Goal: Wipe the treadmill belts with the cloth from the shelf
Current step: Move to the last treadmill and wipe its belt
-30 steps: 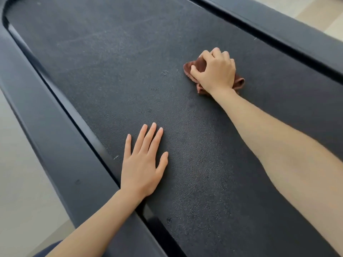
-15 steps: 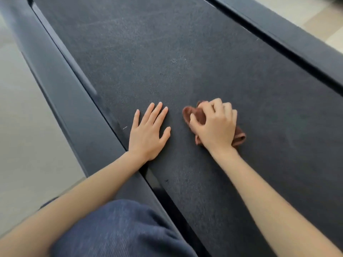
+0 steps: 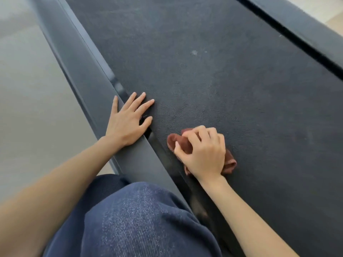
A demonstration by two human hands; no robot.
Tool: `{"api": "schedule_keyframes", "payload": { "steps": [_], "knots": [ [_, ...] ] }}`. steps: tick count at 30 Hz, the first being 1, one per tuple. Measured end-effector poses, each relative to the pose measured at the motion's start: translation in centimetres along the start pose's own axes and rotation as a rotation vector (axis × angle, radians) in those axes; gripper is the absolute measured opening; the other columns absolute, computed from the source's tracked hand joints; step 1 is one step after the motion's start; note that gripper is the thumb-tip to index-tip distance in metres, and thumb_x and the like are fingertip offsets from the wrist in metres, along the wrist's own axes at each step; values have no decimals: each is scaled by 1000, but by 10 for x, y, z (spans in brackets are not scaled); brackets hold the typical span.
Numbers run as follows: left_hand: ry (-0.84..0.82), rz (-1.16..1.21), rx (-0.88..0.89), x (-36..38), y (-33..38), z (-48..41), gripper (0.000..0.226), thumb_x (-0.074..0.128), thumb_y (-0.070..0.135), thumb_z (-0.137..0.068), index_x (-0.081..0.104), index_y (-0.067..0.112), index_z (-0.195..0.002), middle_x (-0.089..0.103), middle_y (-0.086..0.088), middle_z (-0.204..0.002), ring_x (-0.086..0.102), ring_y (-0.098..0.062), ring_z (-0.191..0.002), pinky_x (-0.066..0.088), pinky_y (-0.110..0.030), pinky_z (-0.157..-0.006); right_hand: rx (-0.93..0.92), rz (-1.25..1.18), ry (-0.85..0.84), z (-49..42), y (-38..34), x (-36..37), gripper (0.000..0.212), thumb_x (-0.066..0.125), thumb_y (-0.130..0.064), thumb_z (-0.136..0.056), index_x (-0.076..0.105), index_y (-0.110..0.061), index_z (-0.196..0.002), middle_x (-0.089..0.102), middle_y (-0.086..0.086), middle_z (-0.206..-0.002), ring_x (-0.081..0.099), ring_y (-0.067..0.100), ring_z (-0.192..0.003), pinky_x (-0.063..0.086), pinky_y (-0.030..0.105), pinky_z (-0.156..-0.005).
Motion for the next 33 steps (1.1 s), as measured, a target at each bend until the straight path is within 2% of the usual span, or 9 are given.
{"api": "schedule_keyframes", "payload": {
  "steps": [5,9,14,19,22,25,28,31,33],
  "knots": [
    [6,-6,-3,-3,-2,-1,59,20,52,-89,25,41,-146,17,10,-157,7,-13,-146,-5,-53,-115,50,73,5,-74,-6,45,25,58,-46,-78,65,-22,-82,58,0,-83,52,25,-77,37,35,-66],
    [-9,-11,-6,-3,3,-1,58,24,47,-89,24,42,-146,16,10,-158,6,-12,-146,-6,-52,-115,42,83,-17,-97,-7,53,28,55,-46,-79,64,-20,-85,58,2,-84,53,27,-78,38,36,-66],
    [-4,-2,-17,-4,2,-1,59,26,45,-87,25,44,-145,17,10,-157,7,-11,-146,-7,-51,-116,-99,-76,-133,-31,0,14,25,62,-44,-78,65,-22,-89,58,1,-91,53,27,-86,38,38,-72],
    [12,-24,-23,-1,1,1,59,25,45,-87,25,43,-146,18,10,-157,10,-13,-145,-5,-51,-116,-89,-106,-79,76,21,-44,20,65,-37,-76,70,-20,-82,62,1,-89,53,25,-87,39,39,-74],
    [-26,-42,-11,-2,4,2,60,22,48,-87,20,41,-147,14,9,-158,6,-14,-146,-7,-51,-115,-45,-68,-57,85,22,-46,18,67,-37,-75,71,-20,-79,63,1,-86,53,25,-85,39,39,-74],
    [-85,57,57,-7,-2,-2,54,22,48,-93,28,39,-146,17,9,-157,6,-13,-146,-4,-46,-117,-36,-55,-32,60,9,-34,17,70,-37,-74,68,-21,-79,62,-1,-85,54,26,-82,39,39,-73],
    [-17,79,58,-27,-43,-11,50,25,43,-97,43,29,-141,29,2,-154,12,-17,-145,6,-43,-117,-71,-60,-33,20,-12,-8,19,68,-41,-75,66,-22,-80,61,-1,-86,54,27,-83,38,38,-72],
    [-51,16,-62,-33,-102,-21,44,29,33,-103,33,28,-146,21,0,-157,7,-20,-146,5,-43,-116,-88,-38,-44,-31,-39,29,23,63,-44,-76,66,-22,-83,59,0,-86,54,27,-82,38,37,-71],
    [-66,-20,-37,-28,-113,-22,45,28,30,-103,26,31,-148,15,-1,-159,6,-22,-146,5,-42,-116,-72,-3,-43,-63,-53,53,25,62,-45,-76,65,-22,-83,58,1,-85,54,26,-80,38,35,-69]
  ]
}}
Point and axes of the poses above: each hand's wrist, its own z-axis away from the middle knuckle, its own x-axis out of the palm, y = z × x, the point moved 8 cm from there along -z, towards the middle knuckle
